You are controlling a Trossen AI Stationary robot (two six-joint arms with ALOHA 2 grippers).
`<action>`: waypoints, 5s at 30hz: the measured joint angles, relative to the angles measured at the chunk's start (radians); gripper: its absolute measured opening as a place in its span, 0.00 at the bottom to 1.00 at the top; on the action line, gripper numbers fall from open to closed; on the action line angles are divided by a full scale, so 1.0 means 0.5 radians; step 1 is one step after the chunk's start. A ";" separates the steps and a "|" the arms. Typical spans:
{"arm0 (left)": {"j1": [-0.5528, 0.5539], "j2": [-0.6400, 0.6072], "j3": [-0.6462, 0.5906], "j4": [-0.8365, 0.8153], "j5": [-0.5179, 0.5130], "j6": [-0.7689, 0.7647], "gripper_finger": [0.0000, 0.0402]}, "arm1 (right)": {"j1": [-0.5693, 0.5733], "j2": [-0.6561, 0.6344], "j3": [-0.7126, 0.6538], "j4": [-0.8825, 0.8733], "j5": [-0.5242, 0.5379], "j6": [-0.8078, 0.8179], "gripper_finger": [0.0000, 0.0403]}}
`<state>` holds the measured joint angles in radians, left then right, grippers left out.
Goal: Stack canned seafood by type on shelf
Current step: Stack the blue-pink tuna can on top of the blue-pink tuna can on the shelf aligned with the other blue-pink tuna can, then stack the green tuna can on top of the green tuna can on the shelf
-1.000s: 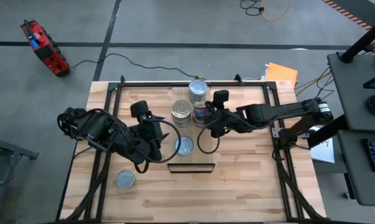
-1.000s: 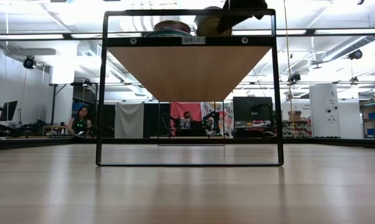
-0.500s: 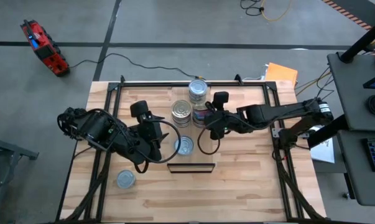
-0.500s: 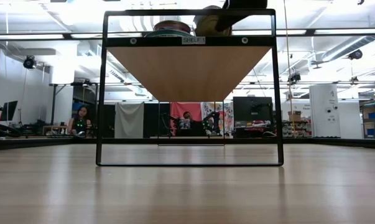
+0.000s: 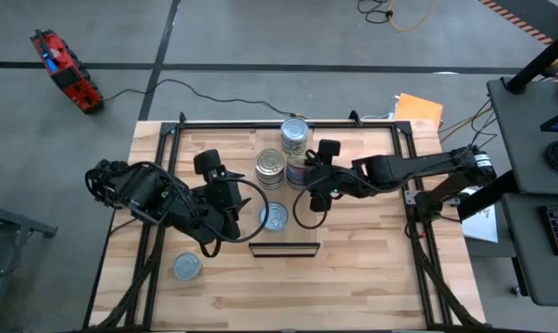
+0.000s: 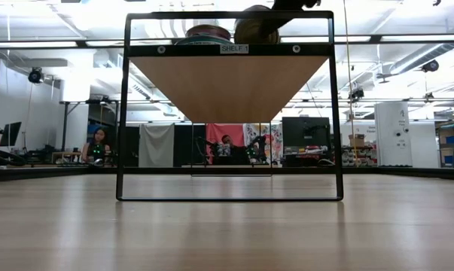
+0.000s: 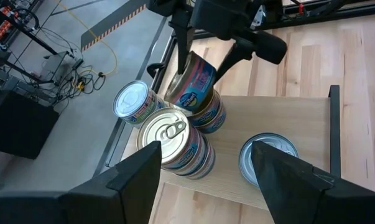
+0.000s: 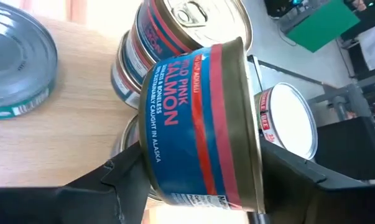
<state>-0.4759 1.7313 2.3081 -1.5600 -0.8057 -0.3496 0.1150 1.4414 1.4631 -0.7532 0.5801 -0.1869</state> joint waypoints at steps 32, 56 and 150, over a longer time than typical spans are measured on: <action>0.000 0.000 0.000 -0.008 -0.047 -0.017 0.58 | -0.012 0.000 0.000 -0.001 -0.016 0.293 0.88; 0.003 0.000 0.000 -0.023 -0.093 -0.022 0.58 | -0.070 -0.003 0.200 -0.208 -0.176 0.572 0.89; -0.730 -0.526 -2.801 1.320 1.541 -2.357 0.00 | 1.033 -0.150 -0.328 0.083 -0.165 2.604 0.83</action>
<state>-0.8410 1.4685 0.9077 -0.8999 -0.0353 -1.5280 0.6315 1.3662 1.2991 -0.7116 0.4977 1.1150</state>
